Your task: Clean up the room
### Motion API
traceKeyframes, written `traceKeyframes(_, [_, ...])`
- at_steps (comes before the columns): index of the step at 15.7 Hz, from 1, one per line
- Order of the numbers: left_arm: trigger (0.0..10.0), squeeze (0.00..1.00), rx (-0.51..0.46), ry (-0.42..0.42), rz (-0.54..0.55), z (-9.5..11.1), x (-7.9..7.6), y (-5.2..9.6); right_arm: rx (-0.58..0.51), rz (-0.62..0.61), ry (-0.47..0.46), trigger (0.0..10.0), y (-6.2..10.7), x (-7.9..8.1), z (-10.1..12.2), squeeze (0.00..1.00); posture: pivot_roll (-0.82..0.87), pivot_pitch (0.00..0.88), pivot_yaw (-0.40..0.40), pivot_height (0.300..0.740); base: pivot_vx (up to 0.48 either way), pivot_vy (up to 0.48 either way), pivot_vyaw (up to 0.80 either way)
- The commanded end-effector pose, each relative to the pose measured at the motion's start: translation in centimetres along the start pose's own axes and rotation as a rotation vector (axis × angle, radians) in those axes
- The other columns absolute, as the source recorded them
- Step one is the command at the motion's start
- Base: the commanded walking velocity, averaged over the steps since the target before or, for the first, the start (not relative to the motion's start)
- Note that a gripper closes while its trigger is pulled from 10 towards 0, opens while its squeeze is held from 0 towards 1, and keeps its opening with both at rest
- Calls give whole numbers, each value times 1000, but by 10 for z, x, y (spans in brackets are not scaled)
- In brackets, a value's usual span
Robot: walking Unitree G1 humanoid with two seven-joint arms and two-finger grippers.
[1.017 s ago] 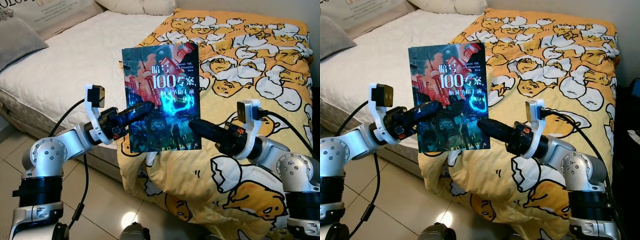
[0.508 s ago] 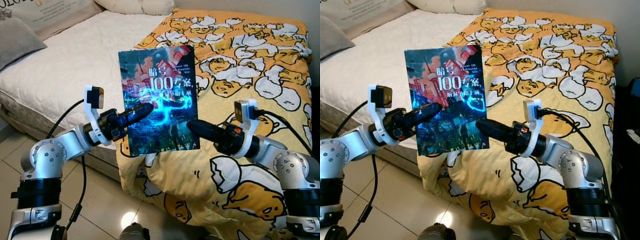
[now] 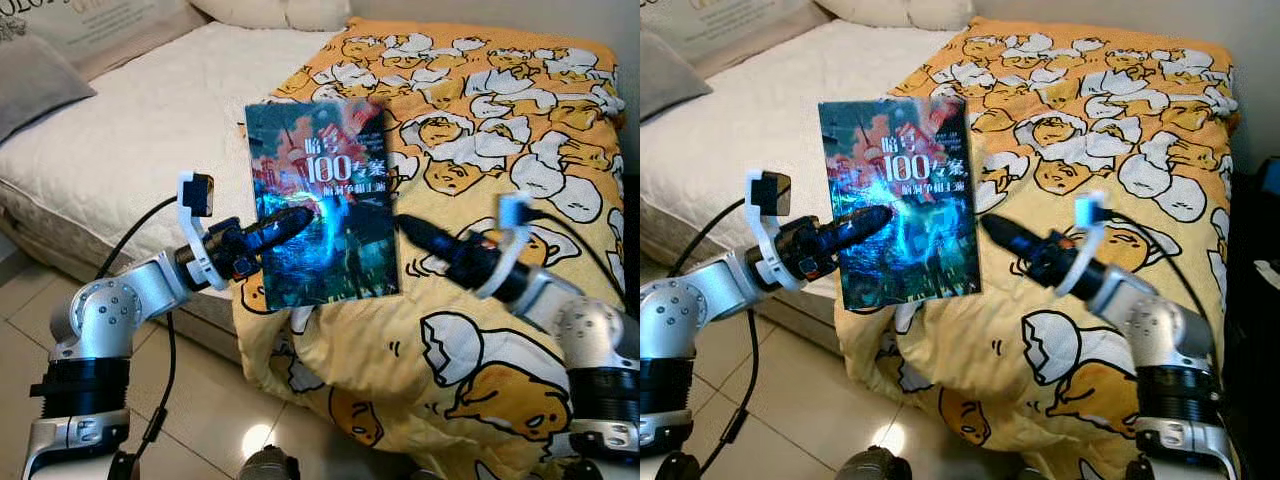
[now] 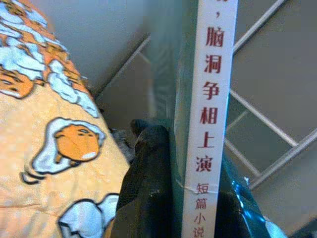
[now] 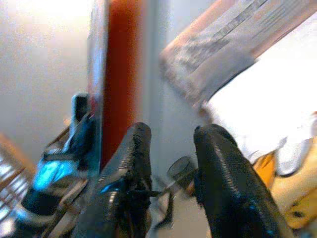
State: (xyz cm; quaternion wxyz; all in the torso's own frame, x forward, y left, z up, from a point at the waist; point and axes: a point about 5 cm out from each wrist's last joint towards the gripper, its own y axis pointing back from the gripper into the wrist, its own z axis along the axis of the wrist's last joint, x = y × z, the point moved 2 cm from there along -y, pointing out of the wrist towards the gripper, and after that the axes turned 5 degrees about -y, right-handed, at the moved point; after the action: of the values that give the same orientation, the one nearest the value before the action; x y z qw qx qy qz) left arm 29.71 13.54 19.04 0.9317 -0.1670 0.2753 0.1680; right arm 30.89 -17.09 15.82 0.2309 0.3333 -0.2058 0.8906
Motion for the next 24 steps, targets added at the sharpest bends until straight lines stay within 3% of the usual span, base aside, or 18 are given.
traceKeyframes(1, [0, 0, -10, -68, 53, 6, 1, 2, -58, -60, 11, 10000, 9, -7, 5, 1000, 22, 0, 96, 740, 0, 0, 0])
traceKeyframes(2, [0, 0, -59, -176, 235, 13, 18, 0, -111, -128, 45, 10000, 17, -10, 8, 918, 23, 0, 93, 740, 0, 0, 0])
traceKeyframes(3, [0, 0, -92, -258, 358, 18, 26, -1, -154, -178, 74, 10000, 20, -10, 9, 0, 17, 0, 93, 740, 0, 0, 0])
traceKeyframes(4, [627, 0, -80, -326, 430, 19, 26, -4, -189, -235, 101, 10000, 20, -8, 8, 0, 17, 0, 93, 740, 0, 0, 0])
traceKeyframes(5, [1216, 0, -68, -338, 427, 17, 25, -5, -190, -258, 113, 10000, 19, -9, 7, 0, 17, 0, 93, 740, 0, 0, 0])
traceKeyframes(6, [1882, 0, -13, -443, 514, 10, 25, -7, -195, -366, 128, 10000, 15, -11, -1, 0, 1, 0, 95, 740, 0, 0, 0])
traceKeyframes(7, [10000, 0, -7, -449, 581, 6, 26, -6, -218, -440, 161, 10000, 11, -11, -6, 0, -2, 0, 95, 740, 0, 0, 0])
traceKeyframes(8, [10000, 0, -15, -446, 642, 5, 27, -4, -252, -483, 172, 10000, 10, -12, -8, 0, -5, 0, 97, 740, 0, 0, 0])
traceKeyframes(9, [10000, 0, -52, -557, 748, 6, 28, 1, -273, -622, 277, 10000, 9, -13, -12, 0, -13, 0, 101, 740, 0, 0, 0])
traceKeyframes(12, [10000, 0, -35, -655, 846, -4, 29, 8, -279, -709, 388, 10000, 8, -5, -20, 0, -24, 0, 103, 740, 0, 0, 0])
traceKeyframes(13, [10000, 0, -18, -676, 895, -14, 28, 12, -343, -789, 415, 10000, 11, -2, -21, 0, -27, 0, 99, 740, 0, 0, 0])
traceKeyframes(14, [10000, 0, -12, -716, 914, -20, 26, 13, -354, -948, 412, 10000, 21, -9, -25, 0, -30, 0, 97, 740, 0, 0, 0])
traceKeyframes(15, [10000, 0, 12, -727, 937, -25, 28, 14, -337, -972, 423, 10000, 25, -10, -30, 0, -33, 0, 98, 740, 0, 0, 0])
traceKeyframes(16, [10000, 0, 54, -768, 942, -33, 28, 12, -233, -983, 501, 10000, 29, -10, -45, 0, -36, 0, 101, 740, 0, 431, 0])
traceKeyframes(20, [10000, 0, 97, -820, 937, -37, 27, 9, -186, -1010, 442, 10000, 33, -11, -62, 0, -32, 0, 108, 740, 0, 468, -113])
traceKeyframes(24, [10000, 0, 110, -847, 947, -37, 27, 11, -165, -1065, 432, 10000, 35, -14, -69, 0, -21, 0, 111, 740, 0, 480, -800])
